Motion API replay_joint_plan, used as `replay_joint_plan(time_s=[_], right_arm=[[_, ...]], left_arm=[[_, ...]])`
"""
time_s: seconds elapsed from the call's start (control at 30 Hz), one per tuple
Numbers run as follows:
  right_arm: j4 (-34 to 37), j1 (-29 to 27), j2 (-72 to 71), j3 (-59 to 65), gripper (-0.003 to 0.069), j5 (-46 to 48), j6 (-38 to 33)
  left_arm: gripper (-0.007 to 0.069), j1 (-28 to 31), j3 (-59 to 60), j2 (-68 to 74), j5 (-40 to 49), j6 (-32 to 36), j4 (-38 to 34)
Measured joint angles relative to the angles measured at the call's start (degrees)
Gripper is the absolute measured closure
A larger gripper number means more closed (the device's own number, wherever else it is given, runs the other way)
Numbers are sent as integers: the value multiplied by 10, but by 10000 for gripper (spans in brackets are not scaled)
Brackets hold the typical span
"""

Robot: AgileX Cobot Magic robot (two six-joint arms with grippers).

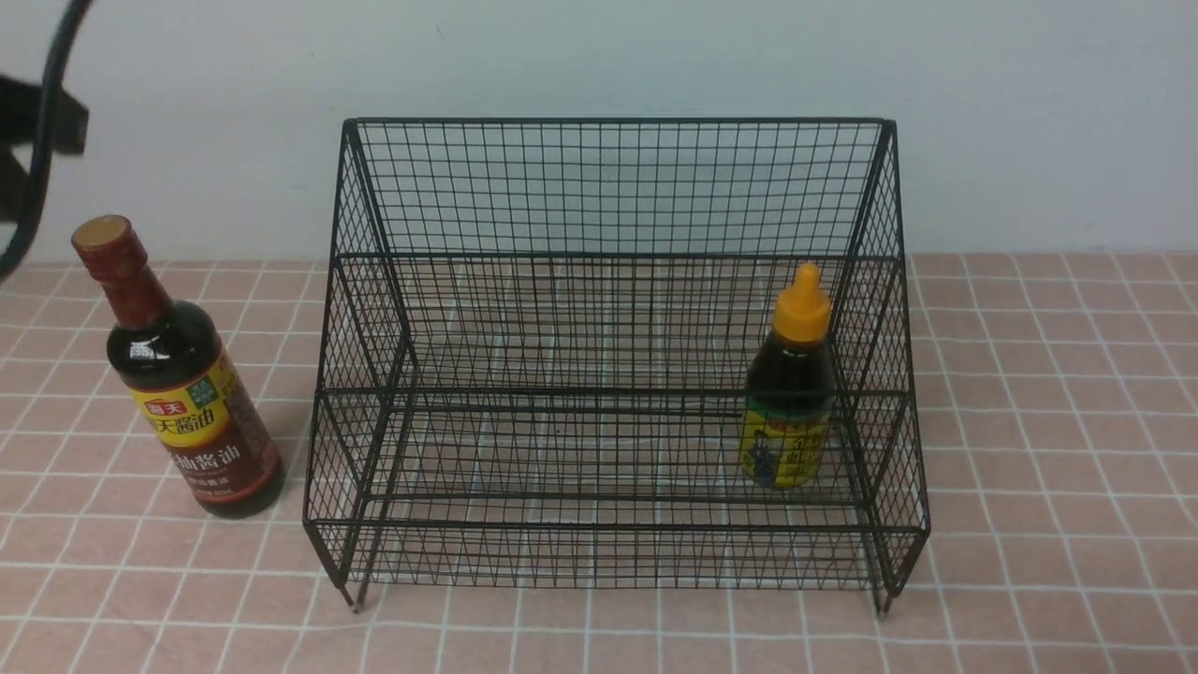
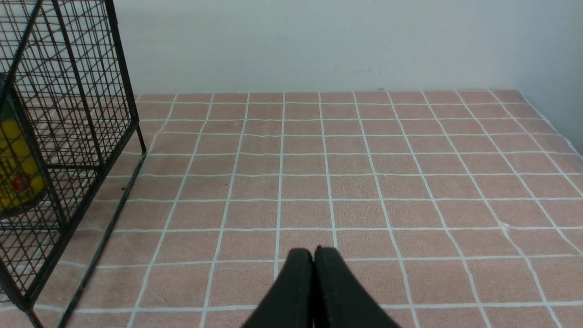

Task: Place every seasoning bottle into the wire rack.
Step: Use the left arm to grab the condiment bottle closest to it

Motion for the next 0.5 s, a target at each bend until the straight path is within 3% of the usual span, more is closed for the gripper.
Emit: replay_joint_plan(time_s=[0.33,0.4,0.5], right_arm=[[0,0,0,0,671,0,0],[0,0,0,0,671,0,0],[0,0,0,0,671,0,0]], left_arm=[[589,34,-53,73,3,43,-18],[548,34,-53,78,3,70,-33],[422,34,-53,90,3,115,-42]])
